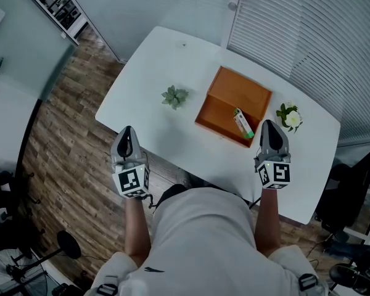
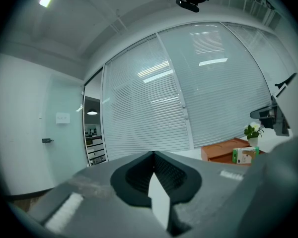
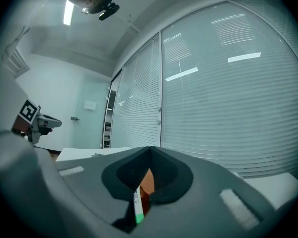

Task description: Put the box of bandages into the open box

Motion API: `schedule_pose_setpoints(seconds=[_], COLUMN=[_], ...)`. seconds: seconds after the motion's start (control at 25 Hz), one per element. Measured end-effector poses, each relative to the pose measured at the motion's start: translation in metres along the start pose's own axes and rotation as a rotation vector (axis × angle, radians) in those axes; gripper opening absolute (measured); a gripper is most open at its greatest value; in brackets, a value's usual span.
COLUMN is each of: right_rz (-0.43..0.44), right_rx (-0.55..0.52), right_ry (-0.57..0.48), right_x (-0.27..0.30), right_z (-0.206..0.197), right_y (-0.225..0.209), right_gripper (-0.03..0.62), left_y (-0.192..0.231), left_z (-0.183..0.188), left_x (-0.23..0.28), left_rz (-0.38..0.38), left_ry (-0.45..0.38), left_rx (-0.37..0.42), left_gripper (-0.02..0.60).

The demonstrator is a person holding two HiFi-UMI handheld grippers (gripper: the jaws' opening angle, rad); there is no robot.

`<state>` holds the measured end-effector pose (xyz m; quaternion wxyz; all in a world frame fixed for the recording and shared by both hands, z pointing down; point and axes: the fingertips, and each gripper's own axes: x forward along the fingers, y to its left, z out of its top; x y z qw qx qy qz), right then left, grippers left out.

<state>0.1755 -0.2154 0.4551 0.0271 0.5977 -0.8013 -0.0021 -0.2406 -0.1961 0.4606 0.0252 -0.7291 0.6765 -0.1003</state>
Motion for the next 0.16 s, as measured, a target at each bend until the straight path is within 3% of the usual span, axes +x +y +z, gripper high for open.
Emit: schedule_pose_setpoints(seconds=[0.16], right_rz=[0.001], right_rx=[0.002], right_ry=[0.002], right_x=[-0.0017], right_z=[0.0018], right_y=[-0.0006], right_gripper=[0.0], left_y=[-0.0004], left_z=[0.0017], left_x=[-0.0015], left_rz=[0.0], left_ry=[-0.002], left_rx=[0.002], left_gripper=[0.005])
